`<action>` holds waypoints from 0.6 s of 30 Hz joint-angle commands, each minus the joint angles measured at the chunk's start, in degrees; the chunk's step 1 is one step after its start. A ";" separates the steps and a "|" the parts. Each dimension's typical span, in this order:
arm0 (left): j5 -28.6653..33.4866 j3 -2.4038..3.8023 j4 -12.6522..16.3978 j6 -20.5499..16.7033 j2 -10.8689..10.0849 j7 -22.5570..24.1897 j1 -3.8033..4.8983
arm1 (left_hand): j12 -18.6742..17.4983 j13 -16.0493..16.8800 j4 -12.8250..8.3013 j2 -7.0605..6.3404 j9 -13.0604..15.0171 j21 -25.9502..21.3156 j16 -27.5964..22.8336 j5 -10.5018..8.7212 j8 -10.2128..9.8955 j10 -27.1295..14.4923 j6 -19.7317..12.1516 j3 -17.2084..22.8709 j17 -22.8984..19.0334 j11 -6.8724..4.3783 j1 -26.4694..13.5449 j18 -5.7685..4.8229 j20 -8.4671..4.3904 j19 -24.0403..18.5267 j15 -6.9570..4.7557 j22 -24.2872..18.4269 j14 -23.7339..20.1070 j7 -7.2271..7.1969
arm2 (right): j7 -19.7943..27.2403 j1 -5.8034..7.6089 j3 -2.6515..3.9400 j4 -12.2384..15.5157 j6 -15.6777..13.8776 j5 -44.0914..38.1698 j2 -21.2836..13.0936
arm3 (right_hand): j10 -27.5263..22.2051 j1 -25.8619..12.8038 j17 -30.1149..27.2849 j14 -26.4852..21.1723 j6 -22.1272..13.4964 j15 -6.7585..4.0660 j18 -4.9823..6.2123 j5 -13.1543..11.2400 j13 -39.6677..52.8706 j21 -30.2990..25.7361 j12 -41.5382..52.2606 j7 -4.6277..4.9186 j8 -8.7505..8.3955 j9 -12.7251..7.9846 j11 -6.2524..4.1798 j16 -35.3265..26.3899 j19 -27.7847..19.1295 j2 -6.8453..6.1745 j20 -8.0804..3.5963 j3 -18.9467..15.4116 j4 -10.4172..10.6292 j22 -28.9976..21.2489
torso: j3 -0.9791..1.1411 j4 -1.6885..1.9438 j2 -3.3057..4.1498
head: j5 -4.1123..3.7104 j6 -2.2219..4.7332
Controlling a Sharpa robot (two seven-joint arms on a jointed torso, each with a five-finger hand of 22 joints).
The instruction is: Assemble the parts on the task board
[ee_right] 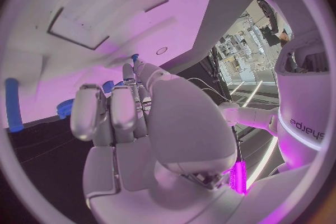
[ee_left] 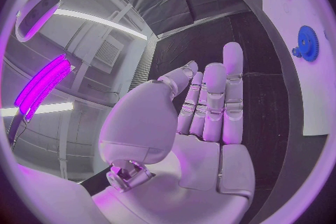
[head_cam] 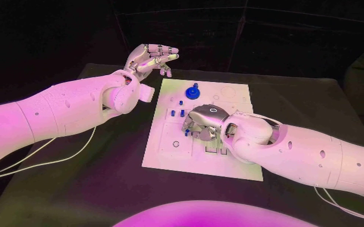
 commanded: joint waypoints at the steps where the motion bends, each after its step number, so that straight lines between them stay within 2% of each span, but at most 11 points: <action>1: 0.20 0.04 0.04 0.66 0.08 0.17 0.11 | 0.28 -0.05 -0.24 0.44 0.02 -0.21 -0.19 0.37 0.31 -0.35 -0.53 0.18 -0.05 0.11 0.03 0.76 -0.03 -0.52 -0.12 -0.06 -0.46 -0.01 | -0.15 0.00 -0.04 -0.22 1.55 -0.92 0.19 | -0.02 -0.71 -0.14 1.36 0.02 0.00 -0.68 0.24 0.08 0.12 -0.41 0.31 0.18 0.08 0.30 0.17 0.08 0.03 0.22 0.42 -0.17 -0.03 | -0.02 0.01 0.02 | 0.12 -0.07; 14: 0.20 0.04 0.03 0.67 0.07 -0.04 0.11 | 0.32 -0.06 -0.26 0.45 0.03 -0.27 -0.22 0.36 0.36 -0.43 -0.58 0.17 -0.13 0.13 0.03 0.75 -0.02 -0.53 -0.10 -0.10 -0.51 0.01 | -0.34 -0.09 -0.13 -0.91 3.09 -0.70 0.53 | -1.14 -3.05 -0.68 1.21 -0.96 0.30 -0.59 0.13 -0.04 -0.15 -1.02 0.53 0.04 -0.03 0.64 0.08 -0.29 -0.91 0.46 0.79 -0.30 -0.40 | -0.04 0.02 -0.03 | 0.36 -0.22; 18: 0.20 0.05 0.01 0.62 0.09 -0.19 0.11 | 0.32 -0.06 -0.26 0.45 0.03 -0.27 -0.22 0.36 0.36 -0.43 -0.58 0.17 -0.13 0.13 0.03 0.75 -0.02 -0.53 -0.10 -0.10 -0.51 0.01 | -0.05 -0.09 -0.15 -1.05 3.20 0.01 0.52 | -2.78 -5.52 -0.98 1.11 -2.10 0.76 -0.53 0.06 -0.11 -0.39 -1.82 0.93 0.03 -0.12 1.21 0.08 -0.55 -2.16 0.86 -0.19 0.40 -0.70 | -0.03 -0.04 -0.05 | 0.45 -0.30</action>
